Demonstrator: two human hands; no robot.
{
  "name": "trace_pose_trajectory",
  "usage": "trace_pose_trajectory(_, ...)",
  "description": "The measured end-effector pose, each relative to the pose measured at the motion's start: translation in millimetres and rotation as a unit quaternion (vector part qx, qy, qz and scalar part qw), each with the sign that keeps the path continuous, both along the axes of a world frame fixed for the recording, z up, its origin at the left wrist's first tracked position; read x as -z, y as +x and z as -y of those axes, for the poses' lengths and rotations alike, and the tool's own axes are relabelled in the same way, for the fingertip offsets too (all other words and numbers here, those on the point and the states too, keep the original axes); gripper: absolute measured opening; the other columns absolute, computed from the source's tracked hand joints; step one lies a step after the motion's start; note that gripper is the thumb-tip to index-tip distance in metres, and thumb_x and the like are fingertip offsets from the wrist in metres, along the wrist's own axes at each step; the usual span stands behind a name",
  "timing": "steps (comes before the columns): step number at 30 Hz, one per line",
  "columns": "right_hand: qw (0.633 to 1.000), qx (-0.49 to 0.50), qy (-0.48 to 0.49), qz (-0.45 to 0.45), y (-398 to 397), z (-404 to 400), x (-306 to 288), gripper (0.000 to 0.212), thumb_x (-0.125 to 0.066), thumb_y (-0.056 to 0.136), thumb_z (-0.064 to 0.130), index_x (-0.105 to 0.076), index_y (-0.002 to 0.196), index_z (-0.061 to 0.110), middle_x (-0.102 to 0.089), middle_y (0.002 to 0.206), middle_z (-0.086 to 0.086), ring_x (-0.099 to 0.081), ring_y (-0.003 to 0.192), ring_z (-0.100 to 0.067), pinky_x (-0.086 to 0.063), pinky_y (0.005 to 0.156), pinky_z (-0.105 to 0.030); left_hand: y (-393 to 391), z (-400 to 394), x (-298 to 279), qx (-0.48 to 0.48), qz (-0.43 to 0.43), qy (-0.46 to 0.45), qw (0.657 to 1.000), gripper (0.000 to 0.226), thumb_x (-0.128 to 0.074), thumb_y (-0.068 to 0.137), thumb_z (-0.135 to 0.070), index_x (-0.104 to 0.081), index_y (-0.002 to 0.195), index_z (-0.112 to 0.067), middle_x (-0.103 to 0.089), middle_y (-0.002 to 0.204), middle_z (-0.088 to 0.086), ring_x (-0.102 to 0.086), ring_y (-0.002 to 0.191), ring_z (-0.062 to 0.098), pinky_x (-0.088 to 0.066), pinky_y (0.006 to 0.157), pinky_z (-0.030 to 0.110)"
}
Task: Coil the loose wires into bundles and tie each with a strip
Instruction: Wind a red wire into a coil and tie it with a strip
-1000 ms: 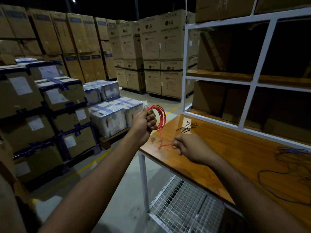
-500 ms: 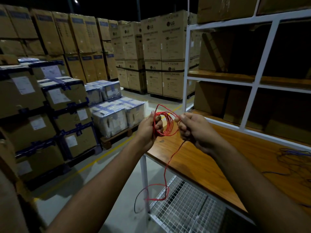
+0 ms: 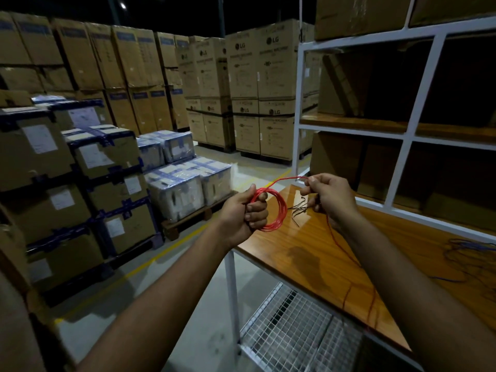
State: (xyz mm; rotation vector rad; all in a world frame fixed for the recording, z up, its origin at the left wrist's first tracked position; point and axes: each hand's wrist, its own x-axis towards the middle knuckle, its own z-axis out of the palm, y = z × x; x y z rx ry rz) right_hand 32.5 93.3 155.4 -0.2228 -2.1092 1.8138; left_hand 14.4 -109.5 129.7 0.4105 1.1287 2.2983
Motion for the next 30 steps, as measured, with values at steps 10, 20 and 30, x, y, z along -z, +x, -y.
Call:
trace_pose_trajectory(10,0.981,-0.056,0.163,0.088,1,-7,34,0.039,-0.052,0.100,0.043,-0.069,0.086,0.010,-0.061,0.073,-0.005,-0.049,0.060,-0.014,-0.036,0.050,-0.025,-7,6,-3,0.021,0.045,0.040,0.998,0.041,-0.037,0.103,-0.040,-0.039,0.067,-0.019,-0.026,0.048,-0.009,-0.025,0.036,0.006,-0.020,0.039,0.021)
trace_pose_trajectory(20,0.911,-0.194,0.325,0.162,42,44,55,0.015,-0.049,0.103,0.024,-0.055,0.115,0.017,-0.070,0.089,-0.008,-0.070,0.061,-0.015,-0.057,0.054,-0.029,-23,5,-10,-0.133,0.032,0.053,0.989,0.044,-0.032,0.106,-0.040,-0.040,0.068,-0.020,-0.026,0.046,-0.009,-0.023,0.035,0.005,-0.015,0.039,0.020)
trace_pose_trajectory(30,0.810,-0.200,0.540,-0.110,63,56,0,0.040,-0.056,0.094,0.005,-0.053,0.124,0.030,-0.068,0.105,0.003,-0.063,0.089,-0.013,-0.056,0.079,-0.036,-20,-9,4,-0.201,-0.015,-0.087,0.976,0.043,-0.034,0.107,-0.039,-0.041,0.071,-0.018,-0.031,0.053,-0.003,-0.032,0.044,0.011,-0.030,0.043,0.023)
